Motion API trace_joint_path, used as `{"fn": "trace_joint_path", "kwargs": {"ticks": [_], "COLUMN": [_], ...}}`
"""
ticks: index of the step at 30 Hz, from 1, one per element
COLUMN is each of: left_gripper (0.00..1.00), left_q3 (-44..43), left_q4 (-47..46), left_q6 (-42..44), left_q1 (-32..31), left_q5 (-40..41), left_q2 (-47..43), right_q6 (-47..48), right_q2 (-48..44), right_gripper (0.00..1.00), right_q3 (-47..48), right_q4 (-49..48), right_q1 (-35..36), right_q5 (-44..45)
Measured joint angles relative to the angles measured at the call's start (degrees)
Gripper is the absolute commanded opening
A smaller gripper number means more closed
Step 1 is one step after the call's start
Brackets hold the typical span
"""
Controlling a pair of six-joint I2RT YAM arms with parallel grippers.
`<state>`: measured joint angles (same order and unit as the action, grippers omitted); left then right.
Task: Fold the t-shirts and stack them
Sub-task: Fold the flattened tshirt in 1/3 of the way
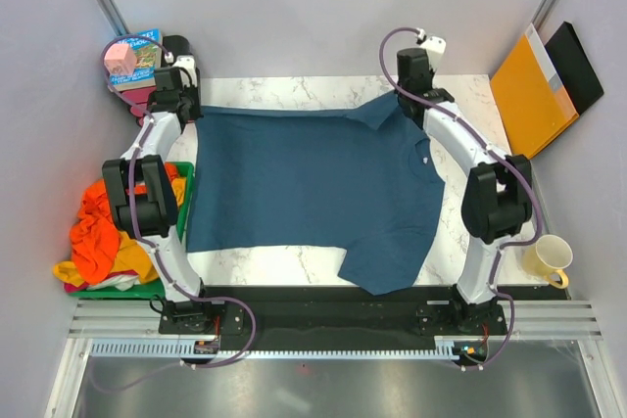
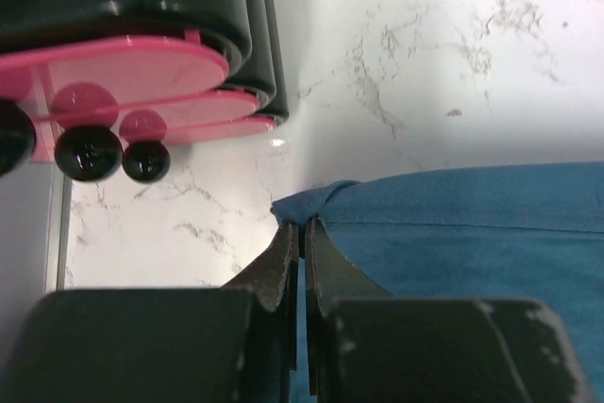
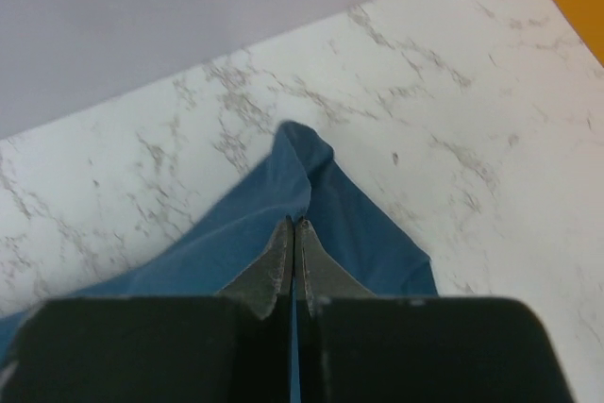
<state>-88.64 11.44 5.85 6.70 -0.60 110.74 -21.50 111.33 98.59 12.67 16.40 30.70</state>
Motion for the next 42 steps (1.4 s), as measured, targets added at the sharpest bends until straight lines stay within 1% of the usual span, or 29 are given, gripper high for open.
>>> {"fn": "trace_joint_path", "kwargs": {"ticks": [8,11,15,21,30,42], "left_gripper": [0.02,0.02,0.02,0.02,0.02,0.02], "left_q3": [4.6,6.8,10.1,16.6,25.0,27.1], "left_q4": [0.0,-0.1,-0.1,-0.9,-0.8,-0.8], "left_q6": [0.0,0.0,0.0,0.0,0.1,0.5], "left_q1": [0.3,0.3,0.3,0.3,0.3,0.4], "left_q5": [-1.0,-1.3,-1.5,-2.0,-2.5,-2.4], "left_q2": [-2.3,-4.5,-8.0,-12.7,-13.8,-15.1], "right_q6": [-4.2,-5.2,-5.8,-6.0,-7.5,-9.8], "right_q2": [-10.6,-13.1,-14.4,-14.5,-14.5,-16.2], "right_gripper": [0.00,0.00,0.00,0.00,0.00,0.00], "right_q3": [-21.3,-25.8,-28.0,-28.5,-31.6,-36.2], "right_q4": [-1.0,-1.0,-1.2,-1.6,-1.9,-1.0], "right_q1": [0.8,1.0,1.0,1.0,1.0,1.0], "right_q5": [2.0,2.4,2.8,3.1,3.2,3.7]}}
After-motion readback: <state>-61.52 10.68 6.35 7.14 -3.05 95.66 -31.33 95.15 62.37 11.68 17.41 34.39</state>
